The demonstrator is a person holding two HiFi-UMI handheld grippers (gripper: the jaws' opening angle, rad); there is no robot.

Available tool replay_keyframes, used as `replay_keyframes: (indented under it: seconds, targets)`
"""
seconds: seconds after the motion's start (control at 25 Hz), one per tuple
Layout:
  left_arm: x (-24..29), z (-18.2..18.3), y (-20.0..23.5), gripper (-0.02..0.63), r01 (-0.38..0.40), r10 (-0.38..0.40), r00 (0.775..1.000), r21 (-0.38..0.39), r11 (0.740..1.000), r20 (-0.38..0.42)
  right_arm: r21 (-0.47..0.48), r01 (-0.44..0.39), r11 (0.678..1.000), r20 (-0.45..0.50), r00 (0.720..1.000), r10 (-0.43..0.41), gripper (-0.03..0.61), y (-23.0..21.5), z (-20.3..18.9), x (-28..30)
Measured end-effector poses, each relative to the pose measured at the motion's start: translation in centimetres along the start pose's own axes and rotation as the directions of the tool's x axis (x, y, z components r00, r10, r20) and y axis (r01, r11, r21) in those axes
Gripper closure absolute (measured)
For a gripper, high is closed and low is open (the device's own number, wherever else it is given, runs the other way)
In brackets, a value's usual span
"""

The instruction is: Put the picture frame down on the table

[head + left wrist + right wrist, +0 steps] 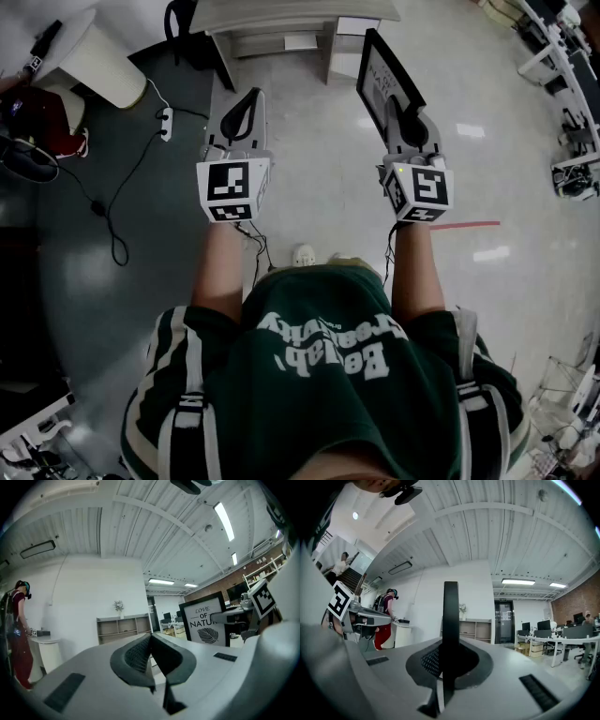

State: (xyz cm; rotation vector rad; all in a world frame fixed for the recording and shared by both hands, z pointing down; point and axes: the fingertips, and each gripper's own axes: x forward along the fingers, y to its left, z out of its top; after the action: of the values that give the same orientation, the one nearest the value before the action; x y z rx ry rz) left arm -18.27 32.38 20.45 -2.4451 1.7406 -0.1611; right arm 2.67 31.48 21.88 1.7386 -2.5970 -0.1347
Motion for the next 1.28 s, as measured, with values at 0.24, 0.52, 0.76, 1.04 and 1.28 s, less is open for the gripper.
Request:
replay_keyframes:
  seconds: [0.24, 0.52, 0.76, 1.04, 1.28]
  targets:
    - [-0.4, -0.3, 0.2, 0.595, -0.002, 0.002, 1.0, 0.006, 1.0, 0.001, -0.008, 0.0, 1.0, -0.003, 1.0, 0.0, 0.54, 0.7, 0.1, -0.2]
    - [-0.4, -0.4, 1.3, 0.595, 0.002, -0.002, 1.0, 0.0, 1.0, 0.014, -0.015, 0.005, 1.0, -0.016, 1.0, -0.006, 0.54, 1.3, -0.4, 0.1]
    - [-0.5, -0.8, 1.7, 0.595, 0.014, -0.014, 1.0, 0.001, 1.0, 0.014, -0.009, 0.009, 1.0, -0.001, 1.0, -0.009, 0.54, 1.7, -0.5, 0.1]
    - [-0.2, -0.2, 0.5, 0.595, 0.043, -0.043, 0.999, 0.0, 0.999, 0.021, -0.02, -0.002, 1.0, -0.007, 1.0, 0.001, 0.54, 1.7, -0.1, -0.4]
    - [2.1, 0.4, 0.3, 0.595, 0.057, -0.057, 0.998, -0.002, 0.998, 0.041, -0.032, -0.015, 0.999, 0.006, 1.0, 0.015, 0.54, 0.6, 0.1, 0.9]
